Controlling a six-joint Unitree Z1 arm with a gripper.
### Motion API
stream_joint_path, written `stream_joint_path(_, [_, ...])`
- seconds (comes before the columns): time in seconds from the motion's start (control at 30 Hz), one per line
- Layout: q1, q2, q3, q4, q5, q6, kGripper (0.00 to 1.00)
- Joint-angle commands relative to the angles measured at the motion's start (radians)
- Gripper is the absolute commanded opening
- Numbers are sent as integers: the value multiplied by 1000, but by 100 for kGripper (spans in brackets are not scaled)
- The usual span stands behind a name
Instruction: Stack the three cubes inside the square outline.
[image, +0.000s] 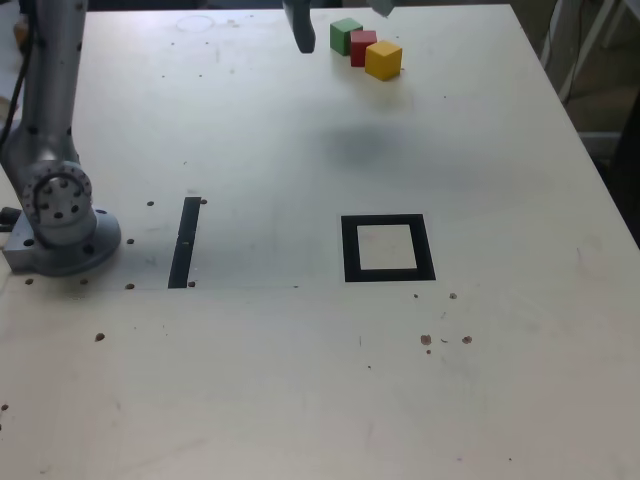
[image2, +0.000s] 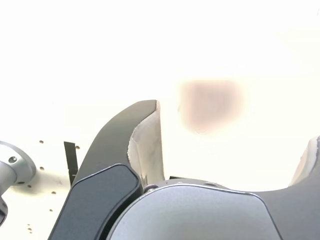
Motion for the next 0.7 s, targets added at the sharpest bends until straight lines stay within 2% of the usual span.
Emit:
stream_joint_path(0.0, [22,21,-21,3,4,0,99])
stream_joint_path(0.27, [100,112,-128,35,9,-1,98])
stream_joint_path(0.5, [133,244,-349,128,10,-1,98])
stream_joint_path(0.67, [161,322,-469,158,8,-1,98])
